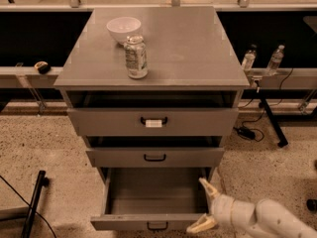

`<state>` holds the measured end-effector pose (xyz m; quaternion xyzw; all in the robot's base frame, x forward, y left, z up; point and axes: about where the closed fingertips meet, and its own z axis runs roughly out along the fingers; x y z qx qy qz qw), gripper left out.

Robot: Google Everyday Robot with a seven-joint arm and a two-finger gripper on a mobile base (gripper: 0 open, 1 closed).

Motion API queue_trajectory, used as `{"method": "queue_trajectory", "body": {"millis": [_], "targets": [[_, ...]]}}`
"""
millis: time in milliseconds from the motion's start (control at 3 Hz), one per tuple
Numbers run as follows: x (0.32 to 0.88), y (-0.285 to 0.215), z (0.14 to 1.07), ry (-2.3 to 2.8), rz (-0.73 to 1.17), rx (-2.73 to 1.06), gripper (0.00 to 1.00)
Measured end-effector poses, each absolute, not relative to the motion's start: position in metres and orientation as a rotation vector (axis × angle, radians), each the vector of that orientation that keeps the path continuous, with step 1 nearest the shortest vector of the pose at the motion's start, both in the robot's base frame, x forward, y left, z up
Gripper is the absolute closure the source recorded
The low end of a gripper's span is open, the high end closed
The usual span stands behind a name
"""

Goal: Close bottom drawer

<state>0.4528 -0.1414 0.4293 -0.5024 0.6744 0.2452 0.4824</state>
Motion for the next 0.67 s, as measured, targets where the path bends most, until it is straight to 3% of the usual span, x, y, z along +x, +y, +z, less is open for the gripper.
{"method": "queue_trajectory", "body": {"millis": [333,667], "targets": [[0.4428,-0.1186,0.3524,1.561,0.524,-1.319,0.0],[0.4428,-0.1186,0.3524,1.561,0.524,-1.319,0.0]]}}
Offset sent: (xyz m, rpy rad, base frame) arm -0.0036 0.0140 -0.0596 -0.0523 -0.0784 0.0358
